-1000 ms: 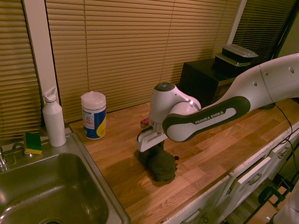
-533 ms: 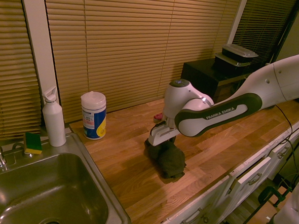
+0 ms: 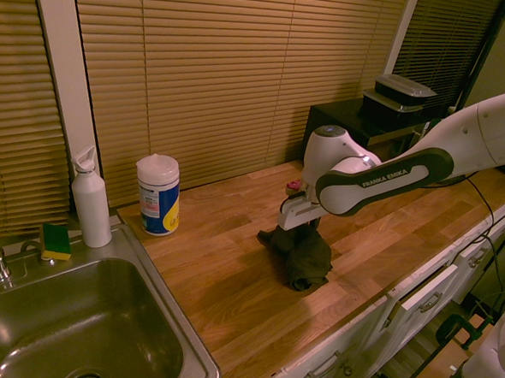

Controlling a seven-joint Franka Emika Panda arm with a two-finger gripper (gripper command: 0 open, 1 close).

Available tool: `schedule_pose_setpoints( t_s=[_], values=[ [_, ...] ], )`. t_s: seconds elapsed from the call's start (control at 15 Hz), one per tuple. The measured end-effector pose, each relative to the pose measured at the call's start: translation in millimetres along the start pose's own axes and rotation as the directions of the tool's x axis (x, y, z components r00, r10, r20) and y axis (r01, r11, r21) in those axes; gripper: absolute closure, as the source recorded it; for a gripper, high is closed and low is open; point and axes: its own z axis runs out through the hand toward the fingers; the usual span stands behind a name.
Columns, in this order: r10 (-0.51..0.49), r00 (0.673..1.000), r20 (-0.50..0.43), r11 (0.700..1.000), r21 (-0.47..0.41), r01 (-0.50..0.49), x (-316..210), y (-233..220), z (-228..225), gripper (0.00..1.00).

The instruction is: Clear the spill

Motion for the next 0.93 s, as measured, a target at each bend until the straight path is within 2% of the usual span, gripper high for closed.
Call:
schedule_pose_setpoints(
  t_s=[0.27, 0.47, 0.93],
  values=[
    [0.039, 0.999, 0.001, 0.999, -0.005, -0.039, 34.6, 21.0, 3.9, 1.0],
    [0.028, 1.0, -0.001, 1.0, -0.001, -0.028, 33.3, 19.6, 3.3, 1.0],
    [-0.088, 0.996, 0.0, 0.996, 0.023, 0.088, -53.7, -31.4, -4.9, 1.0]
  ],
)
